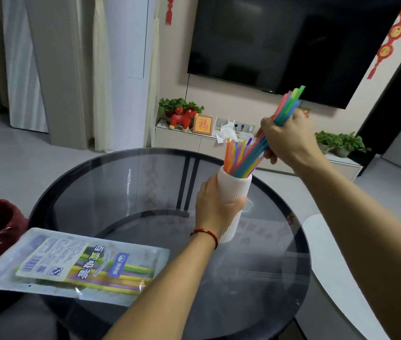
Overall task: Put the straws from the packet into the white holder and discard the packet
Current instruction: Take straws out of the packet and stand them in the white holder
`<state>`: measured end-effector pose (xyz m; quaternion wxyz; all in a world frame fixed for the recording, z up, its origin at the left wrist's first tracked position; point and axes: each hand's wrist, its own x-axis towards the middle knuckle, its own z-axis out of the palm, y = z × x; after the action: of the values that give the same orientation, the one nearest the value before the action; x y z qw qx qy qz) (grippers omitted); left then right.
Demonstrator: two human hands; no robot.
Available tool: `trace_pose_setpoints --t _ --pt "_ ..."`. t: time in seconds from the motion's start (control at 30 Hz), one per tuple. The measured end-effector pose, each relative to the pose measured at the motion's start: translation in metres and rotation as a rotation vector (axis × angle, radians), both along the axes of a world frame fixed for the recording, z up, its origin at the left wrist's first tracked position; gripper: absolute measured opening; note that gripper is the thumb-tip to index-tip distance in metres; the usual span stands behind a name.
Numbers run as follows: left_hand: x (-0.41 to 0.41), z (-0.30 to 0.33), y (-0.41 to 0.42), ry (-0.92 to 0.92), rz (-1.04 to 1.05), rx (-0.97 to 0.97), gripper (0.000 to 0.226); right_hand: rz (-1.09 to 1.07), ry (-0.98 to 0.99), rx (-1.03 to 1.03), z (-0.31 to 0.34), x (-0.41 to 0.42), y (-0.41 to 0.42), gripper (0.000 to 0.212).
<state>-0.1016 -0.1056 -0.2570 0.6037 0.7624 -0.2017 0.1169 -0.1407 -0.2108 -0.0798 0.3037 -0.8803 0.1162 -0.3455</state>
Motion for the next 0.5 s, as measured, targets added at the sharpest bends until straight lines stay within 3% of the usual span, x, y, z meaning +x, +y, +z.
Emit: trace_pose_setpoints --t 0.07,0.17,0.23,0.37,0.43,0.5 --pt "-0.004 -0.002 0.005 -0.015 0.012 -0.003 0.076 -0.028 0.079 -0.09 -0.014 0.008 0.006 0.037" --pt "-0.006 -0.005 0.013 -0.011 0.024 -0.027 0.081 -0.17 0.077 -0.379 -0.037 0.015 0.013 0.047" --pt "-0.005 -0.007 0.017 -0.002 0.019 -0.027 0.082 -0.091 0.098 -0.412 -0.054 0.019 0.014 0.045" --pt "-0.004 -0.008 0.017 0.013 0.046 -0.018 0.081 0.307 0.067 -0.023 -0.071 0.022 0.013 0.049" --pt "-0.002 -0.006 0.017 0.036 0.032 -0.039 0.077 0.33 -0.024 0.109 -0.067 0.022 0.013 0.069" --pt "0.0 -0.005 0.017 0.059 0.016 -0.05 0.073 0.274 -0.145 0.105 -0.057 0.022 0.015 0.083"
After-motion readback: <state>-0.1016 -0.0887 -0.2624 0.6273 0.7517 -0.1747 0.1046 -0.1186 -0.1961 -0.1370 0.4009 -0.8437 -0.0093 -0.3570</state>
